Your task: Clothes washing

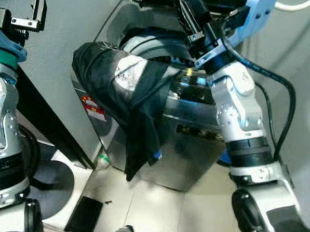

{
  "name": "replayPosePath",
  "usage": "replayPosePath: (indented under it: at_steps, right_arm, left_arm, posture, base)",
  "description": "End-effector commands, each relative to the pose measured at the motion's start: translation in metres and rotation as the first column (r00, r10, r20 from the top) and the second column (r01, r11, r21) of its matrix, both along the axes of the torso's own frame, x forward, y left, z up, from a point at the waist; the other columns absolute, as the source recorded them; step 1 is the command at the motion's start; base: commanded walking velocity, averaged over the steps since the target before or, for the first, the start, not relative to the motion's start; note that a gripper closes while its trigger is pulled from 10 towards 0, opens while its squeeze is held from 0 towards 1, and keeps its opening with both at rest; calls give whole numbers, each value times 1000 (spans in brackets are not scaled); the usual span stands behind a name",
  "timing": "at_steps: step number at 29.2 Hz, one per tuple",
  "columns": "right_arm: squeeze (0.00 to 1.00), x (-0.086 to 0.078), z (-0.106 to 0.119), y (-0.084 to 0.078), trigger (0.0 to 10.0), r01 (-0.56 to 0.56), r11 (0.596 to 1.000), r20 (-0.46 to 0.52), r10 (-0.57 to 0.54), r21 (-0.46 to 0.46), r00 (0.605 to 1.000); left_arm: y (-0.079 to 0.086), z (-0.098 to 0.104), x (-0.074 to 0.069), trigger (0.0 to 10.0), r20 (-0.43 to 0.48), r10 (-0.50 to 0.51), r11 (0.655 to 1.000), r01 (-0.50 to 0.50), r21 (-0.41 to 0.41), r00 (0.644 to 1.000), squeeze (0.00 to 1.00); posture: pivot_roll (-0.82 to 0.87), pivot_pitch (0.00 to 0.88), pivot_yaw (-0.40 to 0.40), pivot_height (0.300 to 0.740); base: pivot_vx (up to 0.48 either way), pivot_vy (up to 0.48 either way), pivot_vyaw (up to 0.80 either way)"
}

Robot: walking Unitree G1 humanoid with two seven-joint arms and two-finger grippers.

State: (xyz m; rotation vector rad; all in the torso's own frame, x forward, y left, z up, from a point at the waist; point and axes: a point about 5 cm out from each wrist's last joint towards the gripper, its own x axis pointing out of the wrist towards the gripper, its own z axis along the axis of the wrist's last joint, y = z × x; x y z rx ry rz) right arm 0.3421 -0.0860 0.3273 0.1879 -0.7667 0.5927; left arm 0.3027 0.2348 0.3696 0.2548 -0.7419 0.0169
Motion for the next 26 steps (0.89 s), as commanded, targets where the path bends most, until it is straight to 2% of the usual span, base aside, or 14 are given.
replayPosePath:
  at_steps: [1, 7, 15, 22, 23, 25, 26]
  right_arm:
    - [0, 0, -1, -2, 10000, 2, 1000, -2, -2, 2, 1000]
    - [0, 0, -1, -3, 10000, 5, 1000, -1, -5, 3, 1000]
    - [0, 1, -1, -4, 10000, 9, 1000, -2, -9, 3, 1000]
    - [0, 1, -2, -4, 10000, 11, 1000, -3, -11, 3, 1000]
    - [0, 1, -2, -5, 10000, 12, 1000, -2, -12, 6, 1000]
    - [0, 1, -3, -5, 10000, 19, 1000, 5, -19, -15, 1000]
    - [0, 1, -3, -5, 10000, 19, 1000, 5, -19, -15, 1000]
  left_arm:
    - [-2, 0, 0, 10000, 3, 2, 1000, -2, 10, 1000, 0]
    - [-2, -1, 0, 10000, -2, -9, 1000, 9, 7, 1000, 0]
    - [-7, -5, 1, 10000, -34, -61, 998, 62, 29, 998, 0]
    - [-11, -12, 3, 10000, -67, -95, 995, 95, 3, 993, 0]
    - [-11, -15, 4, 10000, -91, -111, 994, 111, -1, 990, 0]
    - [-17, -25, 2, 10000, -188, -214, 974, 224, 36, 959, 0]
    - [-17, -25, 2, 10000, -188, -214, 974, 224, 36, 959, 0]
  posture:
    - [161, 69, 14, 740]
    - [162, 65, 16, 740]
    - [161, 59, 16, 740]
    - [161, 59, 16, 740]
    - [161, 59, 16, 740]
    - [161, 59, 16, 740]
    - [161, 59, 16, 740]
  base:
    - [337, 341, 0]
    - [360, 317, 0]
    - [0, 0, 0]
    - [0, 0, 0]
    - [0, 0, 0]
    - [0, 0, 0]
    - [0, 0, 0]
